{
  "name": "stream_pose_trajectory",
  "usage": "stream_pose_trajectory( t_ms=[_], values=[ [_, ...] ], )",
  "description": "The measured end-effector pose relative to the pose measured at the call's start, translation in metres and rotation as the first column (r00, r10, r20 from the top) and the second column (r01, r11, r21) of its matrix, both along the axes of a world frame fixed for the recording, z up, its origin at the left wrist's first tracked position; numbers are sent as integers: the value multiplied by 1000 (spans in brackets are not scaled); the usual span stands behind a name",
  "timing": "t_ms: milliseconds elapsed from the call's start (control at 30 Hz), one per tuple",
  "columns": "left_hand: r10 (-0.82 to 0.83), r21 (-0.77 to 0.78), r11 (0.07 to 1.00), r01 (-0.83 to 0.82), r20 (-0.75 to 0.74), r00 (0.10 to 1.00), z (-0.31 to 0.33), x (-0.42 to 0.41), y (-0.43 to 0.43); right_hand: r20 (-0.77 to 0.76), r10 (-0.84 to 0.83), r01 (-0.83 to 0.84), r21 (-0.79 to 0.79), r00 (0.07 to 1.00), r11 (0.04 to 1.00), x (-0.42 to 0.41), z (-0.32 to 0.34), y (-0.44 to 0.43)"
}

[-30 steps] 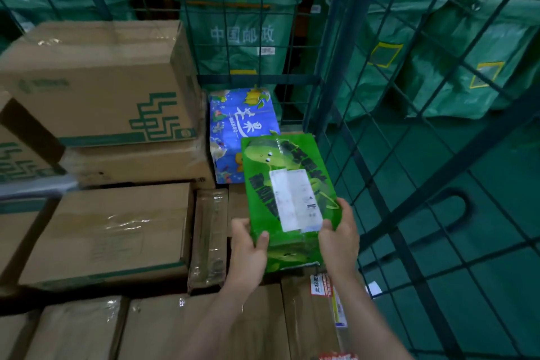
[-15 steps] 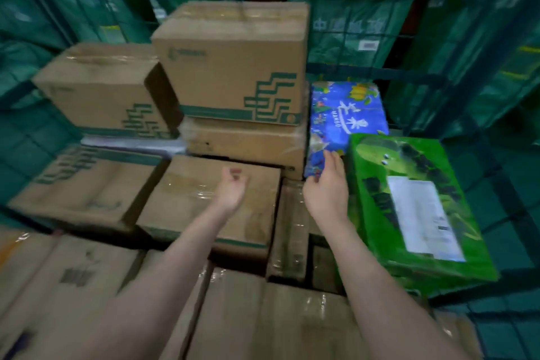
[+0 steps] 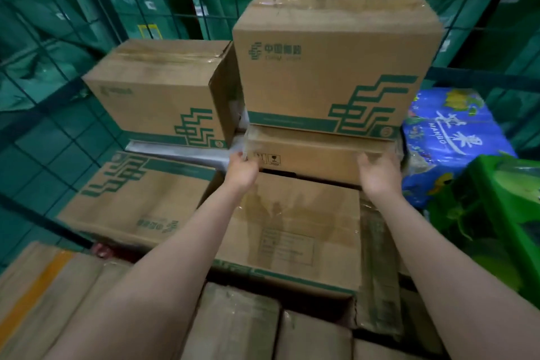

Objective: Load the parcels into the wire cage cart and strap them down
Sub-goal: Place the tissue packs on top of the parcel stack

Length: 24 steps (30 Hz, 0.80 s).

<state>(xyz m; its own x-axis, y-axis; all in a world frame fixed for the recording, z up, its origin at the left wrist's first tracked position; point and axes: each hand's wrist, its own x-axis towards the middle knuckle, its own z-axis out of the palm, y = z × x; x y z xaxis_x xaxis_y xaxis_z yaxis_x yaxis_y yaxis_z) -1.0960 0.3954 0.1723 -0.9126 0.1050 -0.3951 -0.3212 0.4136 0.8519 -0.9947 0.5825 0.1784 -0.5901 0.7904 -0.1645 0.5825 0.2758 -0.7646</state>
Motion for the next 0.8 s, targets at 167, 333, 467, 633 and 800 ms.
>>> stream_pose_trajectory(
  t_ms=[167, 333, 467, 633, 800],
  values=[
    [43, 106, 993, -44, 13, 999, -2, -36, 14, 68, -184, 184, 13, 981, 983, -26, -2, 9],
    [55, 175, 981, -80, 141, 988, -16, -55, 16, 132, -189, 180, 80, 973, 980, -28, -7, 24],
    [-29, 172, 985, 2, 155, 988, -25, -60, 23, 128, -202, 187, 118, 971, 975, -33, -7, 29],
    [-9, 135, 991, -2, 83, 997, -19, -59, 26, 121, -235, 229, 60, 964, 972, -31, -3, 31],
    [-25, -60, 998, 20, -70, 997, -16, -67, 24, 181, -207, 193, 94, 961, 977, -23, 7, 48]
  ],
)
